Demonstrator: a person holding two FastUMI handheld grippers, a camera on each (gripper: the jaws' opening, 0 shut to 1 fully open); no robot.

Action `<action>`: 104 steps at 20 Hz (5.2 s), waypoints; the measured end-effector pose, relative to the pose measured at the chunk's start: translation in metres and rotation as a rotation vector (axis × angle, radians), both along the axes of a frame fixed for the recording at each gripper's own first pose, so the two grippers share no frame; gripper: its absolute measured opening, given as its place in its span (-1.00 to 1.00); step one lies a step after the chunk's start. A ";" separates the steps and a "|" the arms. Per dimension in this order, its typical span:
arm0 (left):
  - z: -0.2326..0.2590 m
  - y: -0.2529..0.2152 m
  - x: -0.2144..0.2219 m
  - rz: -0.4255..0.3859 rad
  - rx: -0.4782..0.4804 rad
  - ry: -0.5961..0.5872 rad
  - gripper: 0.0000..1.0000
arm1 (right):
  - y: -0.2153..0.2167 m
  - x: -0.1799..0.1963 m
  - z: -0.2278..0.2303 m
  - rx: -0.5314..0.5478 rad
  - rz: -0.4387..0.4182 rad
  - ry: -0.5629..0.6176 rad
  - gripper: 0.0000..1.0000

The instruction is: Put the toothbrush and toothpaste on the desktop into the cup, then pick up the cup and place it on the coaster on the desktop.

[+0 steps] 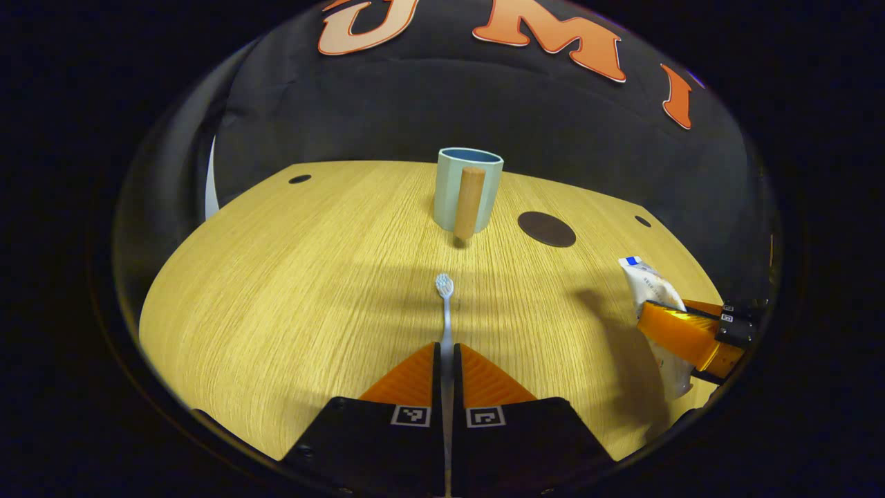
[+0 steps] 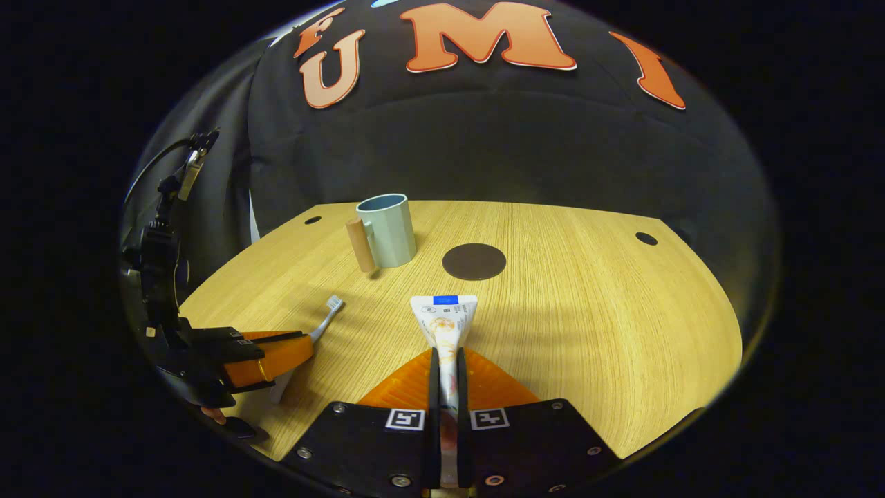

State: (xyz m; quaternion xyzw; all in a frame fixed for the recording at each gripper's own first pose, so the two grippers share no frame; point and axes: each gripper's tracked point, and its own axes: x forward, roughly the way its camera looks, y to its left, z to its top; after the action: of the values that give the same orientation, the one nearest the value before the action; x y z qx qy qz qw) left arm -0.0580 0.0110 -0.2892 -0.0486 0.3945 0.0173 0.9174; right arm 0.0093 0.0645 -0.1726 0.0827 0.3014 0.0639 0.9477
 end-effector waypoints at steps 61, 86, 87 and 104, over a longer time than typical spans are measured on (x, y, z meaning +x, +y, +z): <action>0.016 0.027 0.210 -0.233 0.007 -0.552 -0.84 | -0.065 0.118 0.129 0.071 -0.129 -0.403 -0.81; 0.042 0.103 0.037 -0.061 0.011 -0.487 0.96 | 0.074 0.215 0.199 0.446 0.058 -0.714 -0.82; 0.041 0.108 0.037 -0.052 0.022 -0.488 0.96 | 0.079 0.221 0.196 0.448 0.068 -0.711 -0.82; 0.009 0.103 0.028 -0.024 -0.046 -0.391 0.95 | 0.118 0.286 0.115 0.362 0.168 -0.612 -0.81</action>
State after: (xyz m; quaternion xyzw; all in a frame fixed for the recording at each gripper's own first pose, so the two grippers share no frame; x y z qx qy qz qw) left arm -0.0302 0.1145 -0.2800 -0.0672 0.2098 -0.0125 0.9753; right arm 0.2953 0.1829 -0.0579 0.2010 -0.0066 0.2155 0.9556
